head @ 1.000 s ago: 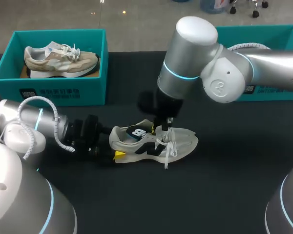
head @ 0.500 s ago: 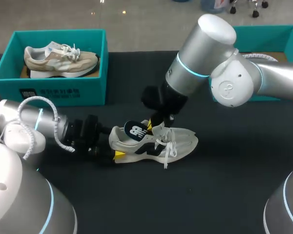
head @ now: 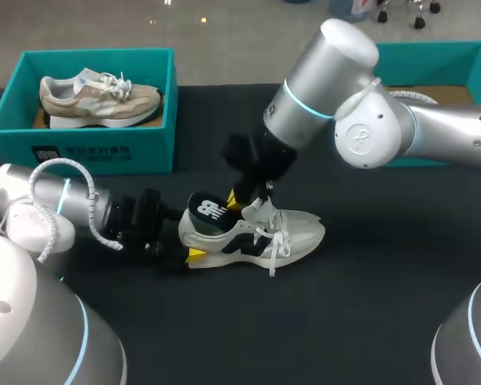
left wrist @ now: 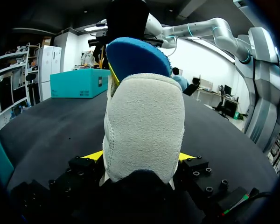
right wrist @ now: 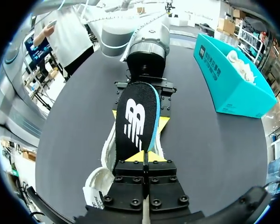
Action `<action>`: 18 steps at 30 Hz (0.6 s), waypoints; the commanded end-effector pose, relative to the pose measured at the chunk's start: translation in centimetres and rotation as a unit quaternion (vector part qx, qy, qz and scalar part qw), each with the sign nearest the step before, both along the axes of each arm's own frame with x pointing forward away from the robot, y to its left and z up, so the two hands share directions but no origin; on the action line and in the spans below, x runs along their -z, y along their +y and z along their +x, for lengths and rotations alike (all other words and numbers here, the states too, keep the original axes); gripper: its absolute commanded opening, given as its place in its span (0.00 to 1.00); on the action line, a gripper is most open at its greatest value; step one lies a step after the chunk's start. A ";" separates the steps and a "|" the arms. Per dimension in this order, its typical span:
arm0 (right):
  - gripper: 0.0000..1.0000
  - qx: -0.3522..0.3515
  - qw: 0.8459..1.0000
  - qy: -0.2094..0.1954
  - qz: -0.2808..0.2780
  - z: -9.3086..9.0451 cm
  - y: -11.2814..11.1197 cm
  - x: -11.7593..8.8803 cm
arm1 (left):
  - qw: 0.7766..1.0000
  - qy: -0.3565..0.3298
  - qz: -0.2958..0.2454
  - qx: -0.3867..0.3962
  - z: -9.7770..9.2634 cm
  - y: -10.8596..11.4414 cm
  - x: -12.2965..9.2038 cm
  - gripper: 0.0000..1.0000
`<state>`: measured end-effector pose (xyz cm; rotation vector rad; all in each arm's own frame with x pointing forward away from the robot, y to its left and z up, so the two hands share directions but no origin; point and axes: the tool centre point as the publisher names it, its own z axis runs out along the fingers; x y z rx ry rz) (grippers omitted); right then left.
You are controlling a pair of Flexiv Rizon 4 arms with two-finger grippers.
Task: Take the shoe out of the shoebox, open the shoe tongue, remove and reinsert the insole, then place the shoe into the shoebox
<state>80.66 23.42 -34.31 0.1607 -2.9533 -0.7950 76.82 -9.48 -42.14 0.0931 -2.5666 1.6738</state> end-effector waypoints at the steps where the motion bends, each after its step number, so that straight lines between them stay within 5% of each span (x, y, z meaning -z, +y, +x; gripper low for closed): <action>1: 0.00 -0.003 1.000 0.005 0.011 0.3 0.5 -0.5 | 1.000 0.000 0.002 0.000 0.1 0.1 0.5 0.00; 18: 0.00 -0.019 0.998 0.012 0.064 0.5 3.2 -2.4 | 1.000 0.000 0.002 0.000 0.1 0.1 0.5 0.00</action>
